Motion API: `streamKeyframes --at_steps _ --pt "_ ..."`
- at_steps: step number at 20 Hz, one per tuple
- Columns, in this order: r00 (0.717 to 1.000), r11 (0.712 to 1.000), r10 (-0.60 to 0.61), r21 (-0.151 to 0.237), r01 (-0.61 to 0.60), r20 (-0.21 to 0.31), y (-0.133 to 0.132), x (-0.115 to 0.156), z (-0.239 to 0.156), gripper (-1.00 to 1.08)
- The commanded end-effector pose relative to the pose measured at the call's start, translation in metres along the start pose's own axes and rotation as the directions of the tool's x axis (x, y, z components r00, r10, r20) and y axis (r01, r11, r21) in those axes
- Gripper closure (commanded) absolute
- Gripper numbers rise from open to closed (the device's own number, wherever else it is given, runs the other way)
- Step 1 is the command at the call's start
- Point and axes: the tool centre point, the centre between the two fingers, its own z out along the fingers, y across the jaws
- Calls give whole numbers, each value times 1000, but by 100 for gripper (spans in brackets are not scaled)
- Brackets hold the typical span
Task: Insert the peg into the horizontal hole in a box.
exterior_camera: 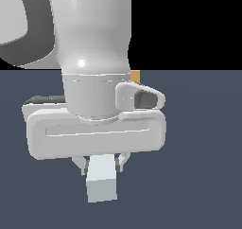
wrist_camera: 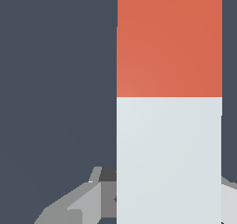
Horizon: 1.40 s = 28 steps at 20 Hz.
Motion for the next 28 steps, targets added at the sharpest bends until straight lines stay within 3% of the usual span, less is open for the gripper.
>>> streamKeyframes --at_steps 1,16,28 --pt "1000 1000 26 -3 -26 1 -1 18 -7 108" --pt "979 979 203 -4 -203 0 -4 136 -42 108" --pt "965 965 264 -4 -264 0 4 177 -55 108"
